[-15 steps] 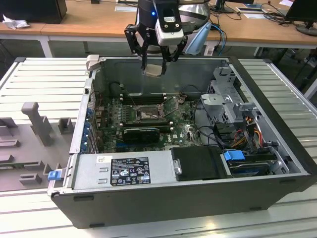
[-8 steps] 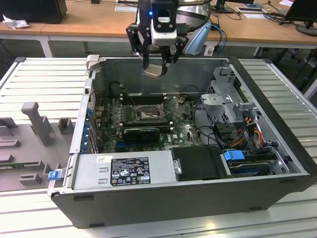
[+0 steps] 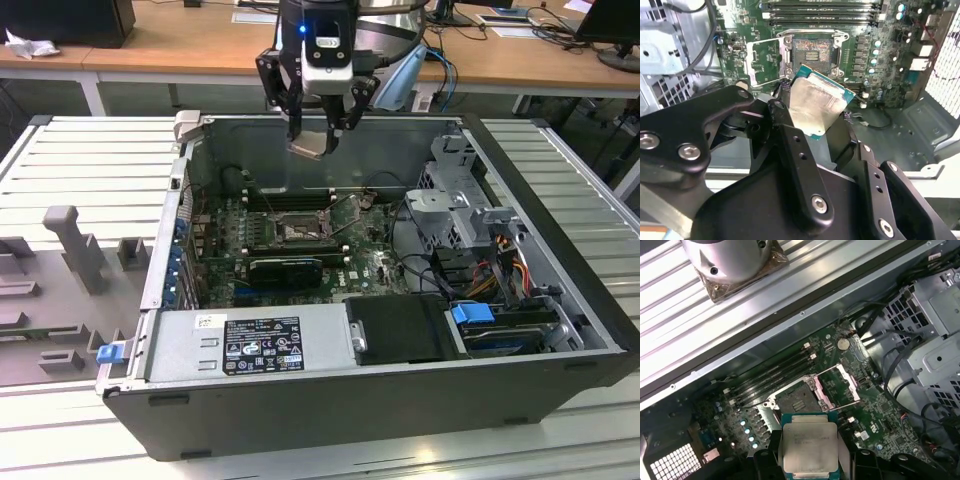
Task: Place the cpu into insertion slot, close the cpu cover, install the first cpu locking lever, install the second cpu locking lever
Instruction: 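Place the cpu into insertion slot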
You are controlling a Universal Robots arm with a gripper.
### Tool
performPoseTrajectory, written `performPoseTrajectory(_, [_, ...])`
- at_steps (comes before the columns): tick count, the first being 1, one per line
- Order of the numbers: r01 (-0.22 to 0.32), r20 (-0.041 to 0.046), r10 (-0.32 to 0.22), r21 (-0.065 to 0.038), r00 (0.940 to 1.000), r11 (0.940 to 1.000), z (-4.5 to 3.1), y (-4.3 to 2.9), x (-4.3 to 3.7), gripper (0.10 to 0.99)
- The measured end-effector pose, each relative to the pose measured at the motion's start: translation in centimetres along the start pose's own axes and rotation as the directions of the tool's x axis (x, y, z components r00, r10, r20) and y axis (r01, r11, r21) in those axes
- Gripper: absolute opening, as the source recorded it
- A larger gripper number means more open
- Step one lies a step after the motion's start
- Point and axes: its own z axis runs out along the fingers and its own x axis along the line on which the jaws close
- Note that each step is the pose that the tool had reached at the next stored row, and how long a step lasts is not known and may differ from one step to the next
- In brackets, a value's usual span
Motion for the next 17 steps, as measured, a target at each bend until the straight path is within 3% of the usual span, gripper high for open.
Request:
performPoseTrajectory(5, [-0.095, 0.0084, 0.095, -0.002, 0.9955, 0.9955, 0.12, -0.01, 0.00, 0.533])
performPoseTrajectory(7, [-0.135, 0.0120, 0.135, -0.004, 0.9907, 0.9908, 0.18, -0.02, -0.01, 0.533])
performPoseTrajectory(14, [-0.153, 0.0126, 0.153, -0.003, 0.9881, 0.9882, 0.36, -0.03, -0.02, 0.533])
performPoseTrajectory(17, [-0.192, 0.0159, 0.192, -0.004, 0.9813, 0.9815, 0.43, -0.03, -0.02, 0.533])
